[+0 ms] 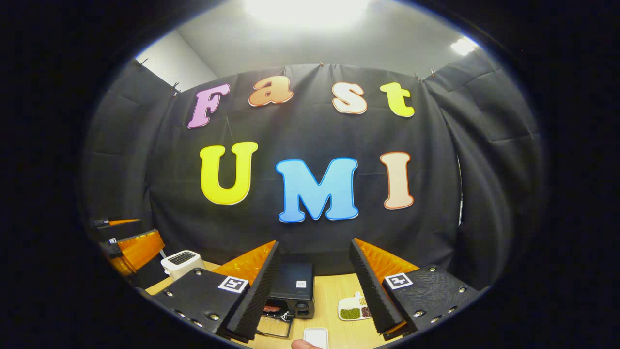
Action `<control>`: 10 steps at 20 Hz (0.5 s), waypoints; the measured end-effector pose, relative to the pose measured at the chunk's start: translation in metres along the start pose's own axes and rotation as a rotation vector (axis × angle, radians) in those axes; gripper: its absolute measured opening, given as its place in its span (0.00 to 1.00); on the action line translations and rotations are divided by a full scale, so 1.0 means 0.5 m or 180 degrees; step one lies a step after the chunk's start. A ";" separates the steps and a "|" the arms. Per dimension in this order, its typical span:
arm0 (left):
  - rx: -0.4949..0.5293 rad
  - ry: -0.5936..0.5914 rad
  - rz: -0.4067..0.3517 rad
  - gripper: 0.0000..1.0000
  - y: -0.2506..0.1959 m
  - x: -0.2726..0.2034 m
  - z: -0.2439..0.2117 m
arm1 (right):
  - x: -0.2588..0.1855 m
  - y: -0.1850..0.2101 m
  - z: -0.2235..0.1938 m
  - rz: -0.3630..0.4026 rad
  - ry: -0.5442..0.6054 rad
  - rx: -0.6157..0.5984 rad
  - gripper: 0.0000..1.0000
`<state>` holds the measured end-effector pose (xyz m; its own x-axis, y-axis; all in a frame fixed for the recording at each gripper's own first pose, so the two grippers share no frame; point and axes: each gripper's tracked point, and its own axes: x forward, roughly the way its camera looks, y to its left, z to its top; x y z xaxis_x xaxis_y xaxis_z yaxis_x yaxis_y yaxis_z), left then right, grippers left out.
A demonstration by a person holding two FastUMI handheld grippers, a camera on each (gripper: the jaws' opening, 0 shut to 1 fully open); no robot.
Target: Open the electric oven with the left hand, put the food in, and close the electric oven.
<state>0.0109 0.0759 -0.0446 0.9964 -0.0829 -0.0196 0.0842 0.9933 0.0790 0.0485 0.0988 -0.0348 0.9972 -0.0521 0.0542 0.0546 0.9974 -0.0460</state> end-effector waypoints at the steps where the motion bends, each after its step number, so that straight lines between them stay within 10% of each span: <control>1: -0.0010 0.0034 -0.0008 1.00 -0.005 0.003 -0.011 | -0.003 -0.004 0.006 -0.0015 -0.0042 0.0021 0.79; 10: -0.0107 0.0567 -0.0012 0.96 -0.033 0.030 -0.159 | -0.013 -0.060 0.018 -0.0145 -0.0051 0.0091 0.87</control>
<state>0.0232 0.0645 -0.1252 0.9777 -0.0742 -0.1962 0.0846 0.9954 0.0451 0.0398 0.0696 -0.0249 0.9927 -0.0971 0.0715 0.0984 0.9950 -0.0146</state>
